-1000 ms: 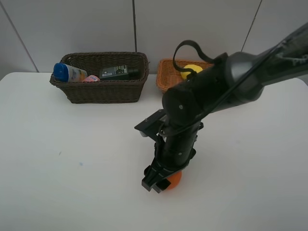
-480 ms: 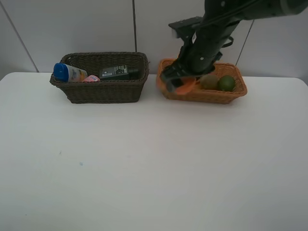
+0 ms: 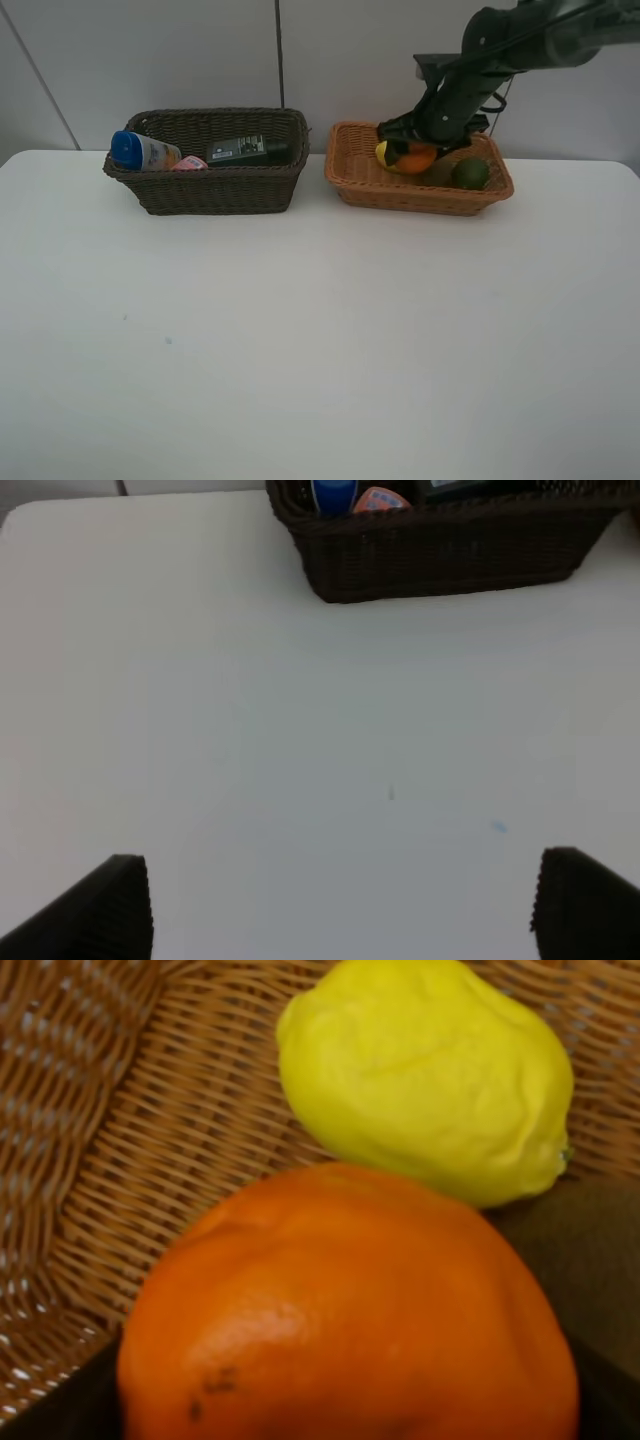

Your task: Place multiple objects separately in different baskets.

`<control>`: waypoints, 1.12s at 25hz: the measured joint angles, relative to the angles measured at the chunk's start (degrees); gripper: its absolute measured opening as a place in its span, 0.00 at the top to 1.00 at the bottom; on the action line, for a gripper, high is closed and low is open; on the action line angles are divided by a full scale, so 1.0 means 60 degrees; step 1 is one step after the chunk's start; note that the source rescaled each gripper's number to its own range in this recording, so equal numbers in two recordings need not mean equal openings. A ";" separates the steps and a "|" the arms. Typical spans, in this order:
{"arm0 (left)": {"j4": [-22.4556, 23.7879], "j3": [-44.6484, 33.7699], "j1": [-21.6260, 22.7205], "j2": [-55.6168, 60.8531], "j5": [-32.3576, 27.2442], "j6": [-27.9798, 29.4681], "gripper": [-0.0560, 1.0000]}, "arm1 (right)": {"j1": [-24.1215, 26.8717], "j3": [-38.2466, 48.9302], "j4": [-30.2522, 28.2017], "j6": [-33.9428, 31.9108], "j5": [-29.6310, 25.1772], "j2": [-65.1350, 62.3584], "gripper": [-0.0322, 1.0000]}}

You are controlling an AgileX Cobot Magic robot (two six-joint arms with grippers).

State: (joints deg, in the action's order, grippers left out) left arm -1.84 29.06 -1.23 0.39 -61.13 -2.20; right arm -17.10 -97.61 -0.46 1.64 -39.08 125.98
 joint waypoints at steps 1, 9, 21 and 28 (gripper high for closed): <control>0.0000 0.0000 0.0072 0.0000 0.0000 0.0000 0.02 | 0.0000 -0.0007 0.0010 0.0000 0.0008 0.0000 0.38; 0.0000 0.0000 0.0119 0.0000 0.0000 0.0000 0.02 | 0.0000 -0.0031 0.0009 -0.0194 -0.0150 -0.0071 0.03; 0.0000 0.0000 0.0119 0.0000 0.0000 0.0000 0.02 | 0.2867 0.0086 -0.0088 -0.0647 -0.0787 -0.2823 0.03; 0.0000 0.0000 0.0119 0.0000 0.0000 0.0000 0.02 | 0.4180 0.2710 -0.0137 -0.0689 -0.1042 -0.5732 0.03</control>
State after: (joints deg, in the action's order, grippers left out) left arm -1.84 29.06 -0.51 0.39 -61.13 -2.20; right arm 7.98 -81.35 -1.29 -2.50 -45.33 91.59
